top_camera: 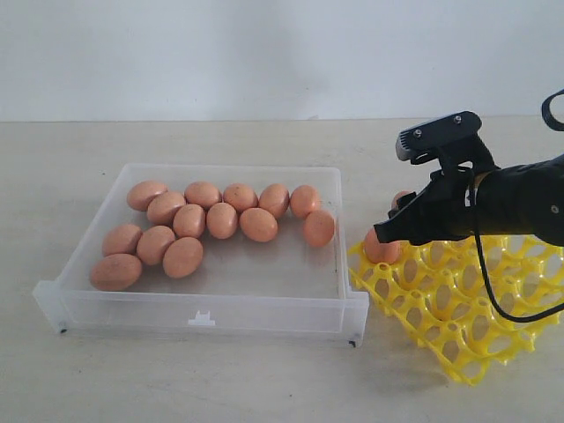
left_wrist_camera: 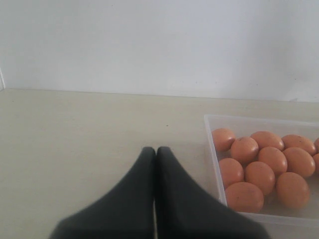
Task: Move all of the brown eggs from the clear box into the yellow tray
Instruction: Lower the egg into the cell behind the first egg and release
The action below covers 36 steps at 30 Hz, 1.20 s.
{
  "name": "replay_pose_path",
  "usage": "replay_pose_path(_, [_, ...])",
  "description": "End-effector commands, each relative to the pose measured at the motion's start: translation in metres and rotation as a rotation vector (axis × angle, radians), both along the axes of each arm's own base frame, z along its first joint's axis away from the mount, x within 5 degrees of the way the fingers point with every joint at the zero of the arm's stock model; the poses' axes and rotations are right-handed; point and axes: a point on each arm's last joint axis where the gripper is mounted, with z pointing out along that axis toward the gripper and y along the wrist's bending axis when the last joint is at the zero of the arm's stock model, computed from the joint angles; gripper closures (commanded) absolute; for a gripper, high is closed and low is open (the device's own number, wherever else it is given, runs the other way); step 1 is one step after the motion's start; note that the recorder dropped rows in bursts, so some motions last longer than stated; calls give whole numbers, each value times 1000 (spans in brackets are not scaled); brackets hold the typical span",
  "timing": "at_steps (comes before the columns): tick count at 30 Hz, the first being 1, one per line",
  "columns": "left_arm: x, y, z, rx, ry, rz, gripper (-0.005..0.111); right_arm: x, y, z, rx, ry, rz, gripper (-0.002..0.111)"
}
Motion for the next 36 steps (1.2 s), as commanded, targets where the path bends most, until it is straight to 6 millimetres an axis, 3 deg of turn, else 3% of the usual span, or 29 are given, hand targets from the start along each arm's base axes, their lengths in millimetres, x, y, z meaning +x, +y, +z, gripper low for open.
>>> replay_pose_path(1, [0, 0, -1, 4, 0, 1, 111, 2, -2, 5, 12, -16, -14, 69])
replay_pose_path(28, [0, 0, -1, 4, 0, 1, 111, 1, 1, 5, 14, -16, -6, 69])
replay_pose_path(33, [0, 0, -1, 4, 0, 1, 111, 1, 1, 5, 14, -16, -6, 54])
replay_pose_path(36, [0, 0, -1, 4, 0, 1, 111, 1, 1, 5, 14, -16, -6, 54])
